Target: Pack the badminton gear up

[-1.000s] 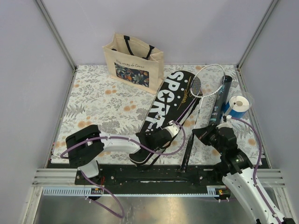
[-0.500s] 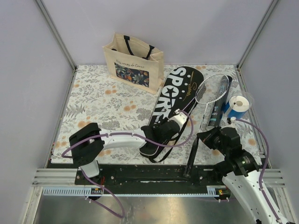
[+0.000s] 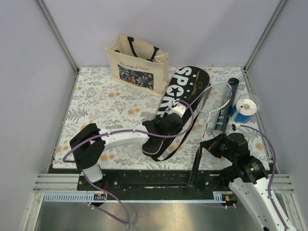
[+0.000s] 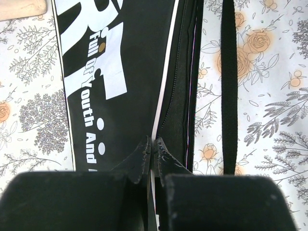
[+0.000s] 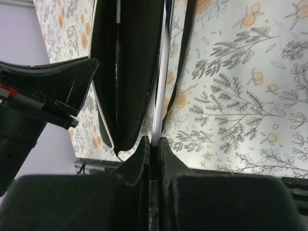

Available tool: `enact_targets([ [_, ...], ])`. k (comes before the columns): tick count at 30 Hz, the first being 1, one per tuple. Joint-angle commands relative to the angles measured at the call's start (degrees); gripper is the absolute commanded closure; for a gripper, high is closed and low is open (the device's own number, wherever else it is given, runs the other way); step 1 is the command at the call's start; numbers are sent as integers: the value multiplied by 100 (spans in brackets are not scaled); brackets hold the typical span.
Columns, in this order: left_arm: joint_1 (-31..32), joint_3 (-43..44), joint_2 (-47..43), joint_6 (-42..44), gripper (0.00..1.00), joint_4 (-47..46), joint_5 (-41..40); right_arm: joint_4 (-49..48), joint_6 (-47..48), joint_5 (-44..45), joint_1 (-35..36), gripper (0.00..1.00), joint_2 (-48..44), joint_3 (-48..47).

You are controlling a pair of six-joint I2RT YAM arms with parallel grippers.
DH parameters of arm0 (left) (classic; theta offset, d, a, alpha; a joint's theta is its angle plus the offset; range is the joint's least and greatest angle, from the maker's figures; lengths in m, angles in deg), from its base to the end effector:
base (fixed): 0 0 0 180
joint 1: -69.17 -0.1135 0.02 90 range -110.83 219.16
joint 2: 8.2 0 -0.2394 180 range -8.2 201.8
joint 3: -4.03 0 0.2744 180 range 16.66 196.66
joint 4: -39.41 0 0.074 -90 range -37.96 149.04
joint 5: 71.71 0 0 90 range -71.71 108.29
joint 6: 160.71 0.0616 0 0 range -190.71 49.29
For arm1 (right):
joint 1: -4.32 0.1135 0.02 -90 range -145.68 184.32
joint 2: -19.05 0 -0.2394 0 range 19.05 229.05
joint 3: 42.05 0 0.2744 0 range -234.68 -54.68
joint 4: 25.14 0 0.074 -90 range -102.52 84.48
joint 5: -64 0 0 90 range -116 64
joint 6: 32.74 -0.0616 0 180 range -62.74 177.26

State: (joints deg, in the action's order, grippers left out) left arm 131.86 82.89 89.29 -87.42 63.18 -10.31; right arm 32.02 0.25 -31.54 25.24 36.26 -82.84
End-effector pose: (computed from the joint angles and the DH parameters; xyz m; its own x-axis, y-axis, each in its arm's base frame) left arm 0.2124 -0.3471 0.1768 -0.4740 0.3677 -0.8001 0.5029 0.8589 0.0968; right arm 0.1432 0.0611 0.2193 -0.6424 0.6482 -0.4088 0.1989 0.6562 0.7279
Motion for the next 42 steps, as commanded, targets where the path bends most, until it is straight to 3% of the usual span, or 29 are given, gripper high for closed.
enact_targets([
  [1, 6, 337, -178, -254, 100, -164, 126, -155, -248, -596, -19, 100, -261, -330],
  [30, -3, 232, -266, -210, 100, -463, 838, -1429, -477, -1739, -19, 100, -1879, 785],
  [42, -38, 320, -362, -192, 100, -568, 1628, -1807, -65, -2135, -19, 100, -1836, 1032],
])
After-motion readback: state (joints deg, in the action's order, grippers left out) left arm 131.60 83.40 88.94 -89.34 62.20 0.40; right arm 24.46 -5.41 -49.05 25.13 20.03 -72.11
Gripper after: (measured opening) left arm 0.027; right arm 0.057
